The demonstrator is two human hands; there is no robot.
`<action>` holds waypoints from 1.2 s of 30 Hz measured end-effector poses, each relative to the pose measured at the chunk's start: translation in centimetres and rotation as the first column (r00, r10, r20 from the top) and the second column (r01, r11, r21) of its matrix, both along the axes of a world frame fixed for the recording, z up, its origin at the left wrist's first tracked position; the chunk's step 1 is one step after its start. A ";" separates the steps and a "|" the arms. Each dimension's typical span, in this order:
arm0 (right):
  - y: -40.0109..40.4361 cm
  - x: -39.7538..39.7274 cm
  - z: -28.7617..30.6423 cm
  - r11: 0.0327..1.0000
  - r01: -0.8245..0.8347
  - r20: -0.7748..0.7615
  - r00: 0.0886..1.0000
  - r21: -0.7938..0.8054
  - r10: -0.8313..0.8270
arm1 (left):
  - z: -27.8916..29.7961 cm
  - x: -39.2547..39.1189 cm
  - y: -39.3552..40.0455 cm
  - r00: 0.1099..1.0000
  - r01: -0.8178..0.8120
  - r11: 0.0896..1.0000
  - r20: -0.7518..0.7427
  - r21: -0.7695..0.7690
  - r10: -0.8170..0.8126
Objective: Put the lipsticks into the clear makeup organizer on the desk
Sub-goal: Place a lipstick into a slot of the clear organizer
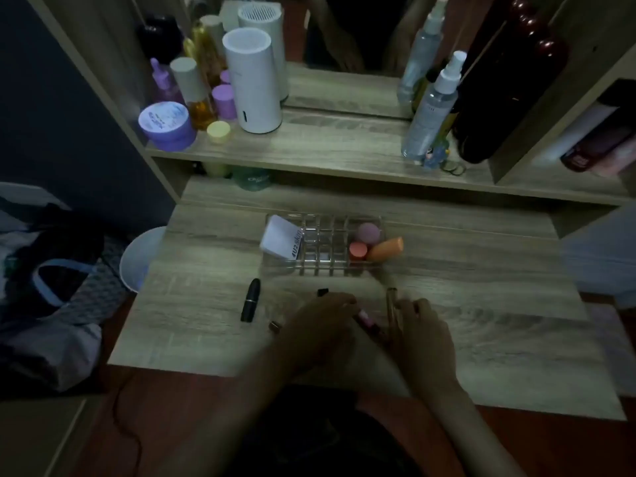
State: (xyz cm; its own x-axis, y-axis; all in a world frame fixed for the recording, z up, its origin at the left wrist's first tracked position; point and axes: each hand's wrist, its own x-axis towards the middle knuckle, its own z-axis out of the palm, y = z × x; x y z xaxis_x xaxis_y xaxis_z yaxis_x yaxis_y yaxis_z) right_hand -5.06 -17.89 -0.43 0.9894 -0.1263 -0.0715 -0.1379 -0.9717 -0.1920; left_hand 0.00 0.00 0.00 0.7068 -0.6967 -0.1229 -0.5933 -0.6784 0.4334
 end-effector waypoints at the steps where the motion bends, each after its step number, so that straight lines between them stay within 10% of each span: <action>1: -0.3 -0.2 -0.2 0.999 0.040 -0.032 0.999 0.002 -0.040 | -0.2 0.2 -1.0 0.999 0.029 0.999 -0.022 0.023 -0.028; 20: -1.0 -0.4 -1.4 0.909 0.222 -0.167 0.971 0.353 -0.172 | -4.1 2.3 -4.7 0.950 0.295 0.938 0.046 0.182 -0.308; 26: -2.7 0.5 1.0 0.952 0.129 -0.058 0.991 0.277 -0.117 | 0.4 3.0 -2.8 0.998 -0.008 0.972 -0.064 -0.234 -0.007; 36: -1.0 6.1 7.4 0.850 -0.026 0.310 0.937 0.526 -0.163 | 3.3 12.8 2.9 0.882 -0.390 0.680 -0.038 -0.621 0.470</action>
State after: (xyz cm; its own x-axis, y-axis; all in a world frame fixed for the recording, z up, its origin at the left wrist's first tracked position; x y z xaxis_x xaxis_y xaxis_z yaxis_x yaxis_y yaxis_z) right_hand 1.03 -18.85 7.02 0.9551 -0.2329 0.1833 -0.0372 -0.7077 -0.7055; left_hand 12.84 2.91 3.35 0.9273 -0.2106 0.3093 -0.3741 -0.4967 0.7832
